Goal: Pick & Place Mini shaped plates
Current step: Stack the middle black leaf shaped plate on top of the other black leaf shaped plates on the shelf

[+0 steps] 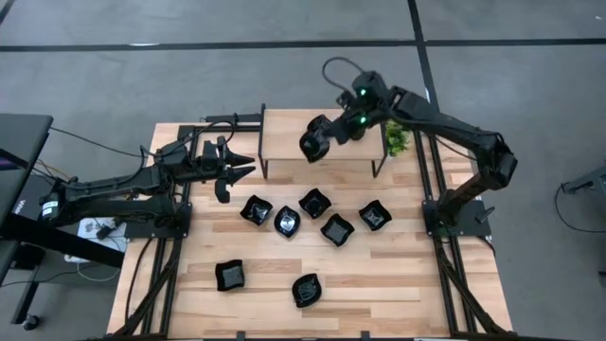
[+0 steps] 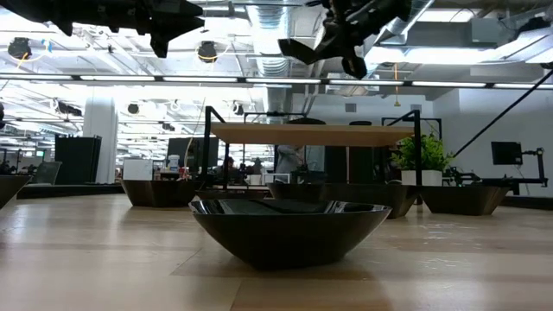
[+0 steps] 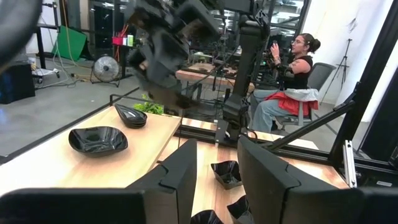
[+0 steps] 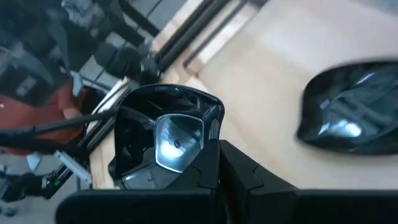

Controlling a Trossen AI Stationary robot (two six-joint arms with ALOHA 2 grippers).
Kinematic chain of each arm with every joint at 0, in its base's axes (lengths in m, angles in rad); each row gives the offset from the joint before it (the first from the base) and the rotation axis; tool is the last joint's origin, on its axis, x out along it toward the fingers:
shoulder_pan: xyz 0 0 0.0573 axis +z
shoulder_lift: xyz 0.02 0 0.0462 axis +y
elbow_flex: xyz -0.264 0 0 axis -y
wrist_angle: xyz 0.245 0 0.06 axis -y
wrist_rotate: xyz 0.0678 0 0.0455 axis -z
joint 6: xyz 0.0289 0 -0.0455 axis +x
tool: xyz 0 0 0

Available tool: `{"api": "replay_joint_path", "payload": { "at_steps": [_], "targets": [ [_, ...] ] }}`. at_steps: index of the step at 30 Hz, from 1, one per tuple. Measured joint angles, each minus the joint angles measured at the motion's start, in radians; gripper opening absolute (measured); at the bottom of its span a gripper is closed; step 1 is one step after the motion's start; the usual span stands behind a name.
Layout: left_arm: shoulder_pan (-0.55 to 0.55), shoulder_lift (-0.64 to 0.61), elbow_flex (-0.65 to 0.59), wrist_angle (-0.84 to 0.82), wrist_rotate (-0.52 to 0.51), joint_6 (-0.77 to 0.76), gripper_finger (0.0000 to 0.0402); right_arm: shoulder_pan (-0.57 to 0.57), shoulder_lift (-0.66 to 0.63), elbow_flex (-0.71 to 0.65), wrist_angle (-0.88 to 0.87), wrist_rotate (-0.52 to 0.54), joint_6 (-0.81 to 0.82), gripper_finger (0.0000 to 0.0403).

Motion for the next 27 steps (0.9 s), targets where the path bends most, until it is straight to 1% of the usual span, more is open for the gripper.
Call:
{"api": "replay_joint_path", "payload": {
  "at_steps": [6, 10, 14, 23, 27],
  "targets": [
    [0.000, 0.000, 0.000, 0.000, 0.000, 0.000, 0.0118, -0.088, 0.043, 0.152, -0.117, -0.017, -0.073, 0.0000],
    [0.000, 0.000, 0.000, 0.001, 0.000, 0.000, 0.0118, -0.130, 0.097, 0.287, -0.255, -0.015, -0.121, 0.0000],
    [0.000, 0.000, 0.000, 0.001, 0.000, 0.000, 0.0118, -0.148, 0.176, 0.421, -0.375, 0.014, -0.143, 0.0000],
    [0.000, 0.000, 0.000, 0.001, 0.000, 0.000, 0.0118, -0.151, 0.385, 0.736, -0.652, 0.038, -0.224, 0.0000],
    [0.000, 0.000, 0.000, 0.001, 0.000, 0.000, 0.0118, -0.157, 0.471, 0.841, -0.733, 0.039, -0.251, 0.0000]
  ]
}}
